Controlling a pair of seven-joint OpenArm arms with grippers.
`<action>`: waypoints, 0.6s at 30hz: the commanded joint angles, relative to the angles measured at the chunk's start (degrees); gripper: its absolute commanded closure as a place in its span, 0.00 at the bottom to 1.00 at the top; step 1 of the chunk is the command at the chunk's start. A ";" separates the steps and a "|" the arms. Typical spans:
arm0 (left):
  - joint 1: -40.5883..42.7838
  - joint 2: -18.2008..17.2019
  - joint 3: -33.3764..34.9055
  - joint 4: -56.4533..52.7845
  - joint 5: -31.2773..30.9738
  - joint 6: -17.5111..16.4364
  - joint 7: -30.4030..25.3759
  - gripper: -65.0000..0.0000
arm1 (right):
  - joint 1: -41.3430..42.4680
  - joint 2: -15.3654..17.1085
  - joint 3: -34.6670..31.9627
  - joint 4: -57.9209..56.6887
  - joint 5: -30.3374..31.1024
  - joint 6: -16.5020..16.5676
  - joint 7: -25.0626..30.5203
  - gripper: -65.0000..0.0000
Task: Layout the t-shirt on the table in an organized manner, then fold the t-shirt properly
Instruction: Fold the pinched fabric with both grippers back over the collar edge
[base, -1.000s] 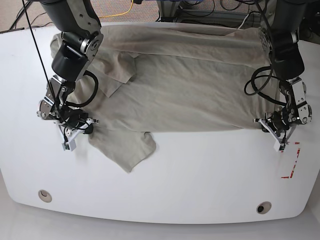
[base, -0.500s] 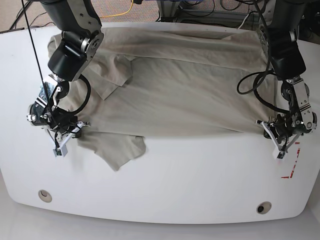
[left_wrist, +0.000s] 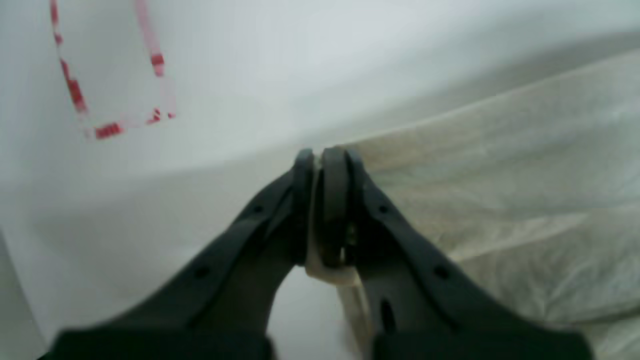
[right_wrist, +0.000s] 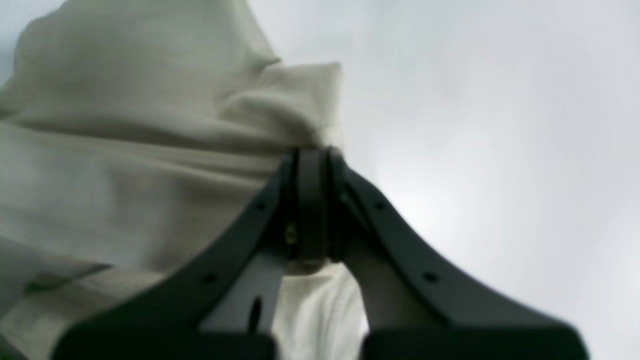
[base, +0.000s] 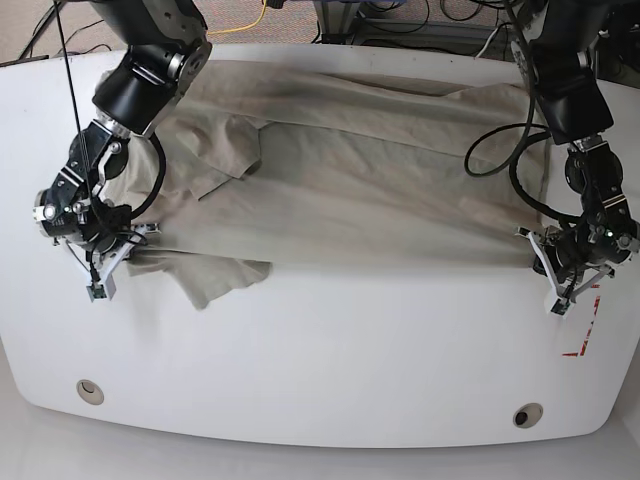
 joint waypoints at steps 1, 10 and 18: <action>0.19 -1.42 -0.25 2.84 0.64 0.18 -0.23 0.99 | -0.88 0.07 0.12 4.72 -0.25 -0.32 0.27 1.00; 5.82 -2.38 -0.25 8.64 0.29 0.18 0.47 0.99 | -8.52 -2.30 0.12 12.98 -0.25 -0.32 -1.49 0.99; 9.95 -2.56 -0.25 11.54 0.29 0.18 0.47 0.98 | -13.89 -4.24 0.12 16.41 -0.25 -0.32 -1.75 0.99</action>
